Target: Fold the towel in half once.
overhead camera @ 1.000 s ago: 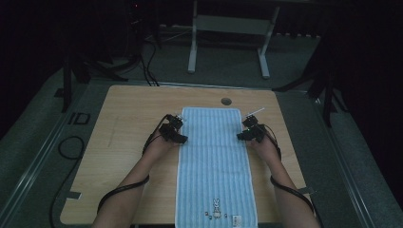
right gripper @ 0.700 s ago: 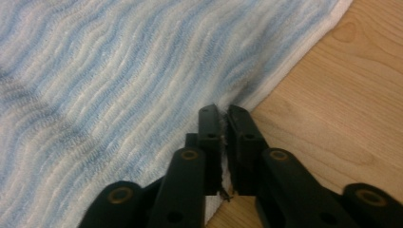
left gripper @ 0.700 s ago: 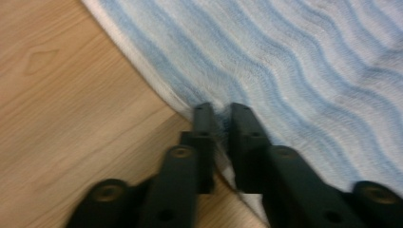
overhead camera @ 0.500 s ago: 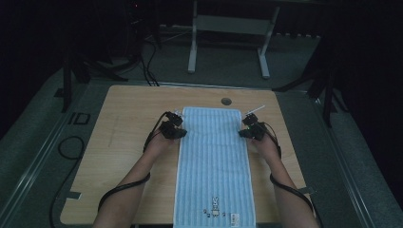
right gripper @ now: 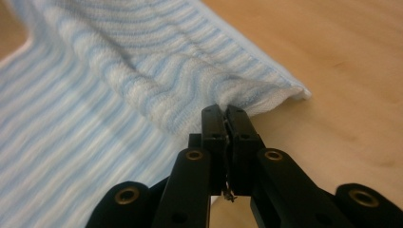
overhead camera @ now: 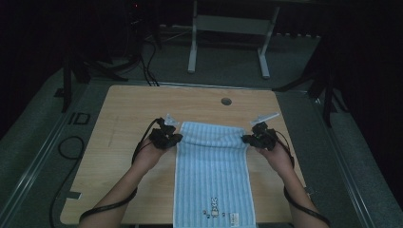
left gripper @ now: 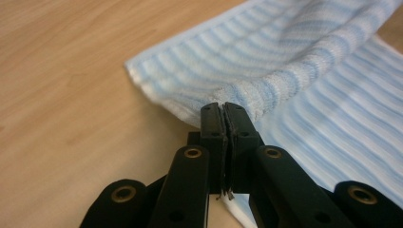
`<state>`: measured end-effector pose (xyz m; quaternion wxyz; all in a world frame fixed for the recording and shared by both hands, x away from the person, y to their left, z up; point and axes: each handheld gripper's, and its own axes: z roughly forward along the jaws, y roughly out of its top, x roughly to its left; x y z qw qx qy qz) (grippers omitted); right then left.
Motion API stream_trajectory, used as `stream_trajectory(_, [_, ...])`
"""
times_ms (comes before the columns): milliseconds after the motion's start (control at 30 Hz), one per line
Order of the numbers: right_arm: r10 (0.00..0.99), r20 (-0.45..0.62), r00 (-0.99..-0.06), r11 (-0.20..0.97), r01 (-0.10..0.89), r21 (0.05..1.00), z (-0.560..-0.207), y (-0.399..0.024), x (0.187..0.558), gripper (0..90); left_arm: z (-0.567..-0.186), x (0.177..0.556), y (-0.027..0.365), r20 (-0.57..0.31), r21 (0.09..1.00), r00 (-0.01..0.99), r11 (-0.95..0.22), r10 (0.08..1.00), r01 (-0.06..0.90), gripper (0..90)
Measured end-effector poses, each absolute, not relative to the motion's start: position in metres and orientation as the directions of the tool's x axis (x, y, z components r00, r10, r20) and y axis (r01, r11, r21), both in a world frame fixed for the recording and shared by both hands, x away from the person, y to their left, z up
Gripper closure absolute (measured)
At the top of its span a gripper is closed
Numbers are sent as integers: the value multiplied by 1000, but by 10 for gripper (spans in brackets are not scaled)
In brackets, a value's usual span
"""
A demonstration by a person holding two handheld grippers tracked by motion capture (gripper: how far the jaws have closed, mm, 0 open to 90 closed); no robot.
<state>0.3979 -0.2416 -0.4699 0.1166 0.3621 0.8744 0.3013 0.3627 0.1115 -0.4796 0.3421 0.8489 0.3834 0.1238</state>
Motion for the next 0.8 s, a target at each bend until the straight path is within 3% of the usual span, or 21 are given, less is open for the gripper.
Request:
stream_trajectory(333, [664, 60, -745, 575, 560, 596, -496, -252, 335, 861, -508, 299, 112, -62, 620, 749, -563, 659, 546, 867])
stream_trajectory(400, [663, 59, -746, 579, 562, 591, -500, -254, 327, 824, -515, 293, 110, -103, 585, 777, -594, 621, 552, 859])
stream_trajectory(467, [679, 42, -733, 577, 569, 587, -500, -257, 322, 725, -519, 288, 109, -81, 537, 804, -653, 589, 533, 792])
stream_trajectory(533, [679, 48, -733, 566, 564, 601, -496, -260, 318, 678, -518, 284, 109, -55, 517, 824, -690, 564, 507, 627])
stream_trajectory(567, [680, 46, -732, 561, 560, 610, -493, -260, 316, 641, -516, 283, 109, -48, 525, 822, -686, 567, 504, 604])
stream_trajectory(800, [658, 51, -751, 565, 538, 626, -486, -246, 312, 642, -507, 293, 107, -75, 609, 799, -607, 597, 510, 531])
